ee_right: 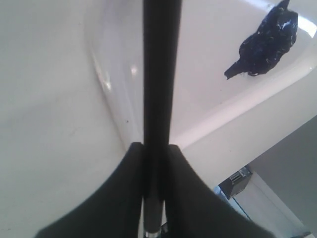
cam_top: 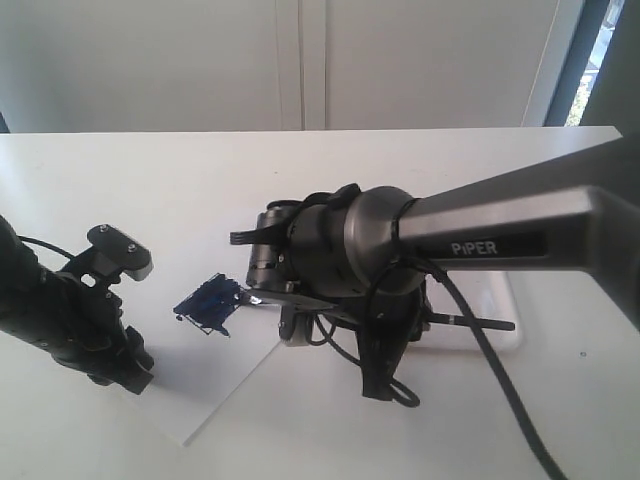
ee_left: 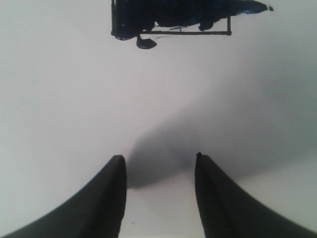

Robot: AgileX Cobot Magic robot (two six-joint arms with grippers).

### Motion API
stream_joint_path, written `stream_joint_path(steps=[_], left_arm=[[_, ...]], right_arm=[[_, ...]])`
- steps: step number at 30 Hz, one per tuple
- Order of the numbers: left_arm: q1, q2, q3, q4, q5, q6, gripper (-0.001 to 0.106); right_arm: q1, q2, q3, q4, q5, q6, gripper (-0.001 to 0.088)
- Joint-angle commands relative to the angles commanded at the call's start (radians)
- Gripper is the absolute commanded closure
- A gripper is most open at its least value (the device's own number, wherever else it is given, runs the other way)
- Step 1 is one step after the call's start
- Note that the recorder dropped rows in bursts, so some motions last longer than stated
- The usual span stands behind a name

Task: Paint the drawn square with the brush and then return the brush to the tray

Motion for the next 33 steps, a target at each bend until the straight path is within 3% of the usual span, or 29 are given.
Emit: stream_joint_path(steps=[10,18,26,33], left_arm=[[0.0,0.0,0.0,0.0,0.0,0.0,0.056],[0.0,0.0,0.0,0.0,0.0,0.0,0.056],[0.0,0.0,0.0,-0.01,0.002,0.0,0.056],[0.0,0.0,0.0,-0.01,-0.006,0.0,0.056]], right_arm=[[0.05,0.0,0.0,0.063,0.0,-0.022,0.0868],[0.099,0.0,0.0,0.035,0.0,-0.022,0.0868],[0.023,-0.004,-0.007,-0.053,0.0,0.035,0.0868],[-0.037,-0.063,-0.104,0.073,0.0,0.021,0.0868]])
